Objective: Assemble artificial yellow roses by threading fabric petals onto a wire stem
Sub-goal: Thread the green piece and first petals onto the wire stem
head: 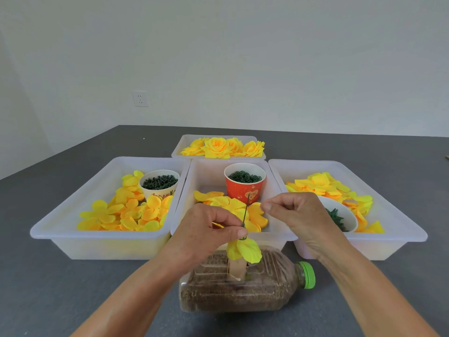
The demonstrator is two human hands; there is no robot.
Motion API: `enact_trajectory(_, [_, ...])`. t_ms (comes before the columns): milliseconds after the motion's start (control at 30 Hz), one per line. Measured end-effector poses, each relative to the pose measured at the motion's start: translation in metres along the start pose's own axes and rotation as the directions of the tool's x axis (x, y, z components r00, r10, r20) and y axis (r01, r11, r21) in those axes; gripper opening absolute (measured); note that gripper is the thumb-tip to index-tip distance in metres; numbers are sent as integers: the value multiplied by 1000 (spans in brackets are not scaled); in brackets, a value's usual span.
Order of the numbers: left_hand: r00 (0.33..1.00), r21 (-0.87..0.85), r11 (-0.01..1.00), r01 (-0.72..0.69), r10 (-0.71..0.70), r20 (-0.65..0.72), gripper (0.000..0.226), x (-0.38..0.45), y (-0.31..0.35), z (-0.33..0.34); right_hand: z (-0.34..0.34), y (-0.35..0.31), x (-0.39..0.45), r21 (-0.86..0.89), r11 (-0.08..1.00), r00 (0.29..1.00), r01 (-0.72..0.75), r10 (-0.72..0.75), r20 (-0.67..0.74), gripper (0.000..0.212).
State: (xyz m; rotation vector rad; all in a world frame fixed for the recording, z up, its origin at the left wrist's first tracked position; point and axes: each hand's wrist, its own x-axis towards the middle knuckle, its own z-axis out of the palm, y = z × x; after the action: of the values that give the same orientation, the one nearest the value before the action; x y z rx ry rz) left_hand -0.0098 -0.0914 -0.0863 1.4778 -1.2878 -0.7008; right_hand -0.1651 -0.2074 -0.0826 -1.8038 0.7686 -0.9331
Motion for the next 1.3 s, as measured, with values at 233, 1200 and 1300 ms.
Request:
enact_trajectory(233, [1000, -18, 1000, 5, -5, 17, 3, 2, -2, 0, 6, 14, 51, -372, 928, 996, 2, 31, 82, 7])
enact_trajectory(1200, [999, -78, 996, 35, -33, 26, 5, 1, -2, 0, 46, 44, 80, -621, 783, 982, -4, 121, 147, 26])
enact_trajectory(1300, [999, -72, 997, 35, -33, 25, 4, 2, -3, 1, 41, 43, 83, -564, 826, 995, -30, 80, 65, 29])
